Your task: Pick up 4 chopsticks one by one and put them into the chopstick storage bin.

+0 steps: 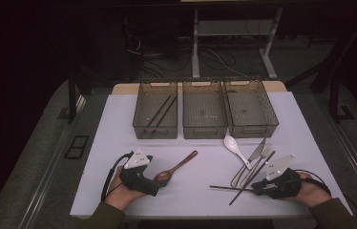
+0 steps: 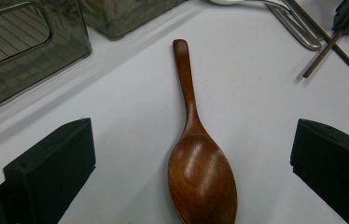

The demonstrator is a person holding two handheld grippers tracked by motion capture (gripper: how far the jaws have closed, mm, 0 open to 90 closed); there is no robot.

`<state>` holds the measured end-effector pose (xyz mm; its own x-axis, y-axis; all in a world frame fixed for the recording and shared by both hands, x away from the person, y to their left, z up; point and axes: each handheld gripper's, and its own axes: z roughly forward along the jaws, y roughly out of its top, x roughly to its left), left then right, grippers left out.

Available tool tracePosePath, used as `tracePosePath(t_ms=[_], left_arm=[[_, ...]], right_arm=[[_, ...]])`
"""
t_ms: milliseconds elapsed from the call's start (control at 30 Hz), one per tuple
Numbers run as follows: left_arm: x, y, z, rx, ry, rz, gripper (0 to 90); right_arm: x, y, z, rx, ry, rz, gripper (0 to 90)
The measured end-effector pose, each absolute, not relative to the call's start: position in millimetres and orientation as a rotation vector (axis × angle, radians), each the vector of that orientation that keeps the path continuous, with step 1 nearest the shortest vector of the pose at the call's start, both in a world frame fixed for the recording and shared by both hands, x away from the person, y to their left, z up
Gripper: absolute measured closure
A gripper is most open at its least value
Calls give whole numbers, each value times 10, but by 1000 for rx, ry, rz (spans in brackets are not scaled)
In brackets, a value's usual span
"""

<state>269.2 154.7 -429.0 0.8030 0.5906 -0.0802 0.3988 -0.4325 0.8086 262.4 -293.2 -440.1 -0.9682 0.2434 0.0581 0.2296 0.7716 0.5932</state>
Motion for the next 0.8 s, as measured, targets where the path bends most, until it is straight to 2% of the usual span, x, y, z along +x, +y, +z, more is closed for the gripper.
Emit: tracePosePath(t_ms=[267,533,800], left_arm=[[2690,1541,-4290,2083,731,264,0],[2702,1564,-4297,2080,735,264,0],[2747,1652,-4341,2076,732,264,0]], right_arm=[[2609,-2892,-4392,293,2932,940,837],[2631,-2917,-4368,289,2922,980,842],[2682,-2919,-4214,464,2839,1115,842]])
